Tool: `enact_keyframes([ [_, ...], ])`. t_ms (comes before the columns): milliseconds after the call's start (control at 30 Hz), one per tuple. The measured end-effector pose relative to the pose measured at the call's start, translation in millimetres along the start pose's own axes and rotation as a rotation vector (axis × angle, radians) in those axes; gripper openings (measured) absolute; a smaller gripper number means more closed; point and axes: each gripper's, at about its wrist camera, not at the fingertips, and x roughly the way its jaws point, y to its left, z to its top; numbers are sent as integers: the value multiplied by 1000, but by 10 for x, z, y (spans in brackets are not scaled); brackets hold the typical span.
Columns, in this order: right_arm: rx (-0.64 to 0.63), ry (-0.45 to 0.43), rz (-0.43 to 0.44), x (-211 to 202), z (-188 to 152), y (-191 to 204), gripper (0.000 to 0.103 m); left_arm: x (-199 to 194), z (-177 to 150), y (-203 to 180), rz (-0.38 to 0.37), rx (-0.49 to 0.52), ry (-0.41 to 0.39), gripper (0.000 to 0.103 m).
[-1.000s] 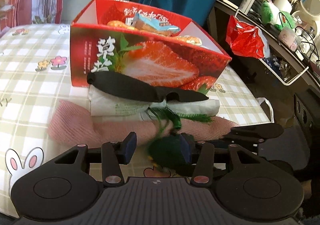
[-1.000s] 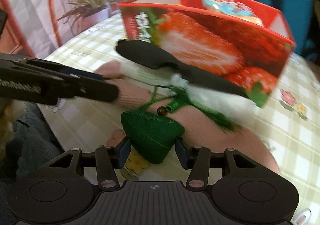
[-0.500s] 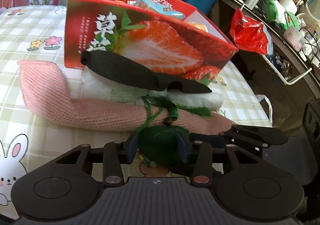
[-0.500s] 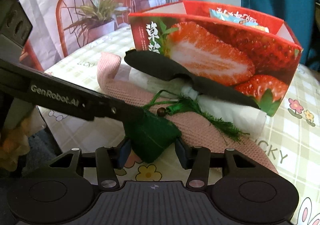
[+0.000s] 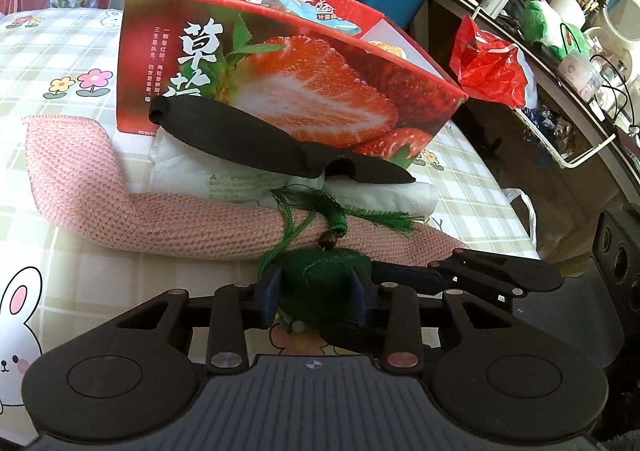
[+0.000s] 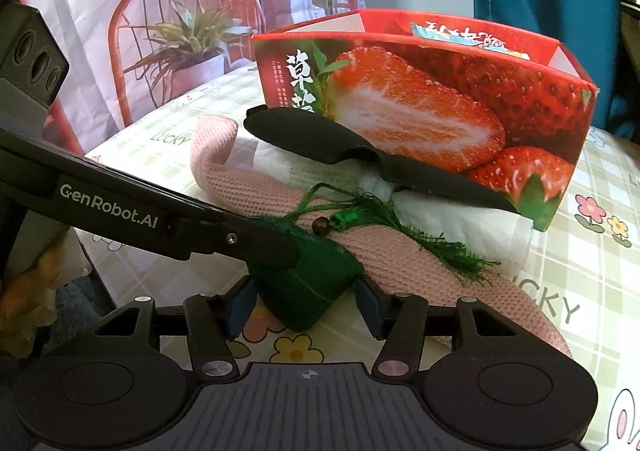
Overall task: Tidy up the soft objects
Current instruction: 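Lift the green pouch with the right tool and release it into the box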
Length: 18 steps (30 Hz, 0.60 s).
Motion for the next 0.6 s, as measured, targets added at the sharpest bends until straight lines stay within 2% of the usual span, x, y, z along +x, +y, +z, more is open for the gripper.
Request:
enact_keyframes([
  [333,19,-1,21,43,-19,-18,54,-17,4,-13,-11,4,2,38],
  [600,17,-75,19,-153,95,-5,52,-228,144,-105,-41,25,-60,38],
])
